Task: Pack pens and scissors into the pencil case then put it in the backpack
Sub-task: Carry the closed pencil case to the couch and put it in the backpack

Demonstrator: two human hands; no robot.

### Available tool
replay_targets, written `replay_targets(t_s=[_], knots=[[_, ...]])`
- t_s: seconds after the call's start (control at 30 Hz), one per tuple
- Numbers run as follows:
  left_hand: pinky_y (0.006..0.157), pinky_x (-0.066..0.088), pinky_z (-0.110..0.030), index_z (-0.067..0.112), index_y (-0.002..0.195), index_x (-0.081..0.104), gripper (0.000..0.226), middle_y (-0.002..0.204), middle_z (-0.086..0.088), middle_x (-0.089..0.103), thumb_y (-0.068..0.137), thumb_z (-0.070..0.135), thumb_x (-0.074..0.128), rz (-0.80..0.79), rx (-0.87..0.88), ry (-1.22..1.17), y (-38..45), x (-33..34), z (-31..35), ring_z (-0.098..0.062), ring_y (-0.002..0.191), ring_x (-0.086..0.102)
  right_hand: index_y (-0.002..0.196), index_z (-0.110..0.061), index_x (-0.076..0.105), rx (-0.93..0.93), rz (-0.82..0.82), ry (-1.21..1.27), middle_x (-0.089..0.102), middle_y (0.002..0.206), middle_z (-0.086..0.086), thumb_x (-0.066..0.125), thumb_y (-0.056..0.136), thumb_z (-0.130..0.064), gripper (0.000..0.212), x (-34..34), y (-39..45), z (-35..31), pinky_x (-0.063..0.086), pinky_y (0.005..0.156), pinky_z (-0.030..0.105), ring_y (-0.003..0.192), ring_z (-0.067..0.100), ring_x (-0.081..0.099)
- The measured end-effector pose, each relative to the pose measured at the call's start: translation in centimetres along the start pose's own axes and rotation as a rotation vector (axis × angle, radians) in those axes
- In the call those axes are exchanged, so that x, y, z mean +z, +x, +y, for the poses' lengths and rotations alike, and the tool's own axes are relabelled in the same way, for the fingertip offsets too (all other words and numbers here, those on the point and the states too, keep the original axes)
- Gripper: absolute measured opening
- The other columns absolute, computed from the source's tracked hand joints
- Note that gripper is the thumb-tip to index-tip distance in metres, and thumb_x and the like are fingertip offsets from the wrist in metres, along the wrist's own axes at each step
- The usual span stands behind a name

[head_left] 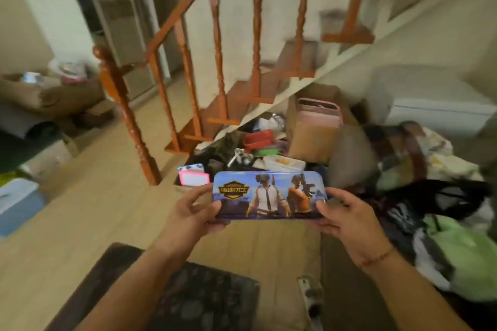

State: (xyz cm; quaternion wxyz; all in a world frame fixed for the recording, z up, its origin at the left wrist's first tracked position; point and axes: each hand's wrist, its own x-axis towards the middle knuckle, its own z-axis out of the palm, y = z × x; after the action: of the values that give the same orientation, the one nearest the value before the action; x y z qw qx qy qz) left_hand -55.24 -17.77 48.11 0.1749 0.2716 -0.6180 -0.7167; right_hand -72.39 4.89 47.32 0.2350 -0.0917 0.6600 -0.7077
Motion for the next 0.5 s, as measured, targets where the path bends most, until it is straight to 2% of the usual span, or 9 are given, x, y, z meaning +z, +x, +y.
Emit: replay_targets(t_s=[0.1, 0.27, 0.37, 0.43, 0.5], knots=[[0.064, 0.061, -0.03, 0.023, 0.114, 0.062, 0.03, 0.091, -0.011, 0.077, 0.089, 0.005, 0.064, -0.223, -0.001, 0.043, 2.9, 9.8, -0.3, -0.024, 0.07, 0.072, 0.116, -0.009, 0.058, -0.032, 0.234, 0.033, 0.069, 0.105, 0.018, 0.066, 0.082, -0.004, 0.035, -9.4, -2.6, -1.0, 0.059, 0.06, 0.033, 0.088, 0.036, 0.069], [0.065, 0.061, -0.032, 0.027, 0.107, 0.064, 0.028, 0.09, -0.009, 0.076, 0.089, 0.006, 0.064, -0.592, -0.038, 0.113, 3.8, 26.8, -1.7, -0.024, 0.073, 0.072, 0.113, -0.012, 0.056, -0.057, 0.561, 0.132, 0.072, 0.096, 0.017, 0.065, 0.083, -0.001, 0.033, -23.4, -9.5, -1.7, 0.059, 0.059, 0.033, 0.083, 0.034, 0.071], [0.062, 0.06, -0.029, 0.019, 0.118, 0.061, 0.031, 0.095, -0.008, 0.076, 0.09, 0.005, 0.063, -0.777, -0.068, 0.149, 2.9, 35.8, -3.4, -0.017, 0.075, 0.073, 0.117, -0.014, 0.055, -0.038, 0.701, 0.134, 0.072, 0.097, 0.013, 0.064, 0.085, -0.005, 0.034, -29.9, -13.6, -0.9, 0.057, 0.058, 0.03, 0.079, 0.028, 0.072], [0.06, 0.058, -0.026, 0.012, 0.125, 0.058, 0.035, 0.098, -0.009, 0.074, 0.091, 0.003, 0.061, -0.882, -0.097, 0.173, 1.8, 40.9, -4.7, -0.018, 0.075, 0.074, 0.122, -0.014, 0.053, -0.027, 0.79, 0.154, 0.071, 0.104, 0.014, 0.064, 0.085, -0.007, 0.039, -33.3, -16.5, -0.4, 0.059, 0.067, 0.036, 0.083, 0.03, 0.072], [0.062, 0.059, -0.028, 0.011, 0.128, 0.056, 0.037, 0.1, -0.01, 0.072, 0.092, 0.002, 0.06, -0.981, -0.127, 0.197, 0.6, 45.6, -6.1, -0.022, 0.077, 0.074, 0.118, -0.013, 0.056, -0.031, 0.863, 0.21, 0.072, 0.103, 0.015, 0.061, 0.086, -0.004, 0.034, -36.3, -19.1, 0.0, 0.059, 0.074, 0.042, 0.086, 0.032, 0.071]])
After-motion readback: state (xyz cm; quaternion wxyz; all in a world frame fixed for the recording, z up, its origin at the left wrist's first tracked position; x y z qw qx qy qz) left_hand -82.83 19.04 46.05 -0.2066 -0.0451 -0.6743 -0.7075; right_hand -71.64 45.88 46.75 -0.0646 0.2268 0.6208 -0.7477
